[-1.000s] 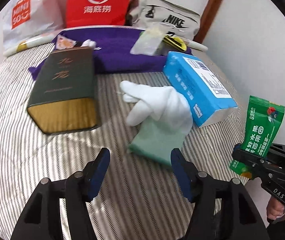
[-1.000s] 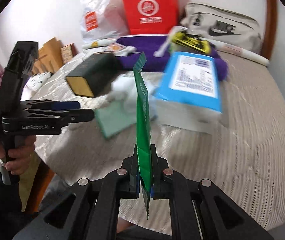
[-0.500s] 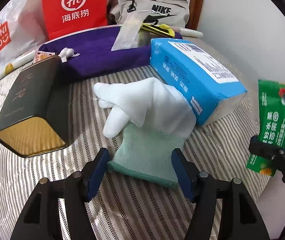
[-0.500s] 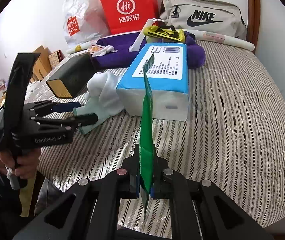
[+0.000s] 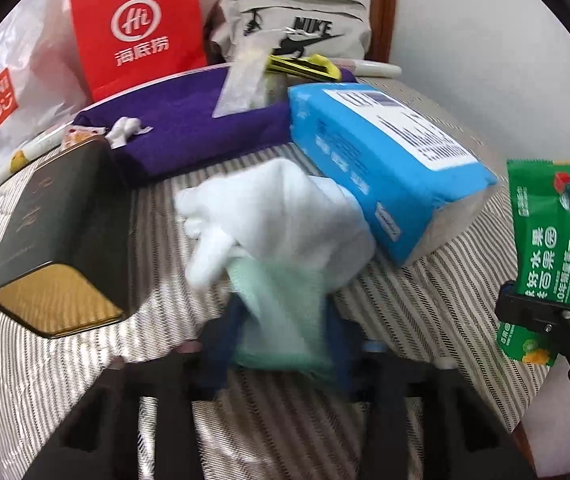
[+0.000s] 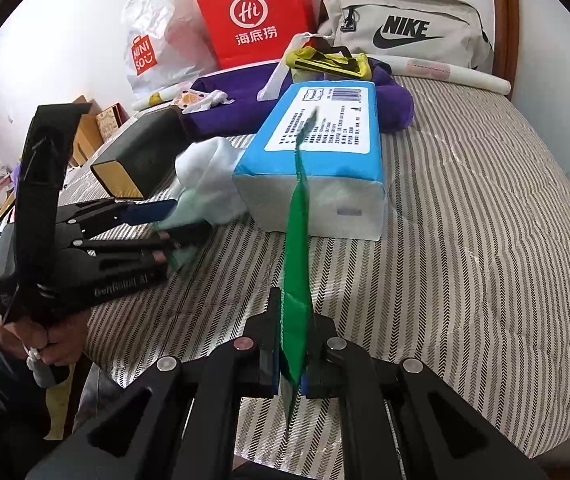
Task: Organize soft objects
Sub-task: 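Grasp the mint-green glove with the left tool while the right tool holds the packet, then carry the glove with the left tool while the right tool carries the packet toward the towel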
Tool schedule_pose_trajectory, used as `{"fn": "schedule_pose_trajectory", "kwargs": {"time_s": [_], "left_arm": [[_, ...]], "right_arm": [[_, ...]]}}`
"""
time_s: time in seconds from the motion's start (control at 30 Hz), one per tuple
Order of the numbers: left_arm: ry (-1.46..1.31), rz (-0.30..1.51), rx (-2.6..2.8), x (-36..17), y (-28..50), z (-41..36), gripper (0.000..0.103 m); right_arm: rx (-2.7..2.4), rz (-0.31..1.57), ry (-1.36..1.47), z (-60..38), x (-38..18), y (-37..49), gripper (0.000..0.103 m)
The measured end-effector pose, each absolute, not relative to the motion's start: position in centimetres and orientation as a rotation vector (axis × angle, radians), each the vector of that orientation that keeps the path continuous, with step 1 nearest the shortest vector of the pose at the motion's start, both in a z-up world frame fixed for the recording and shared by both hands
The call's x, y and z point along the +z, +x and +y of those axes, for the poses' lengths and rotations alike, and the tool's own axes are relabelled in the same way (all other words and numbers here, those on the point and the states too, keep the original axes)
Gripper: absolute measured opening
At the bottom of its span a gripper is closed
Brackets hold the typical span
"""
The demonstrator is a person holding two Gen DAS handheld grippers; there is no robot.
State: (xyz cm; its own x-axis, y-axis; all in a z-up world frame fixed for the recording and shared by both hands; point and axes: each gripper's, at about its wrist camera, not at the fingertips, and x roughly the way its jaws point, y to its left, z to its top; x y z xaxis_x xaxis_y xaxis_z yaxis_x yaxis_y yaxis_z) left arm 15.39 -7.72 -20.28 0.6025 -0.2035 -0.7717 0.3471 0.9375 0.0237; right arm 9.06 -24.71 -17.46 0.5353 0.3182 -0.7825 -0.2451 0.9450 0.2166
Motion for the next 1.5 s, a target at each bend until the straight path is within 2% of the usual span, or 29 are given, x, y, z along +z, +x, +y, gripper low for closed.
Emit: {"fn": "schedule_pose_trajectory", "kwargs": {"time_s": [0.03, 0.13, 0.43, 0.93, 1.5], "left_arm": [[0.165, 0.875, -0.327, -20.2, 15.4, -7.3, 0.014], [0.093, 0.914, -0.357, -20.0, 15.1, -5.7, 0.013], [0.014, 0.902, -0.355, -18.9, 12.0, -2.4, 0.013], [-0.062, 0.800, -0.320, -13.7, 8.6, 1.5, 0.013], [-0.110, 0.698, -0.304, -7.6, 8.7, 3.1, 0.012]], "right_arm": [[0.336, 0.947, 0.080, -24.6, -17.4, 9.0, 0.007], [0.334, 0.946, 0.069, -24.3, -17.3, 8.8, 0.007], [0.324, 0.946, 0.057, -23.6, -17.2, 8.4, 0.007], [0.326, 0.879, 0.026, -22.5, -13.9, 6.9, 0.006], [0.362, 0.819, 0.013, -21.7, -9.5, 8.1, 0.007]]}}
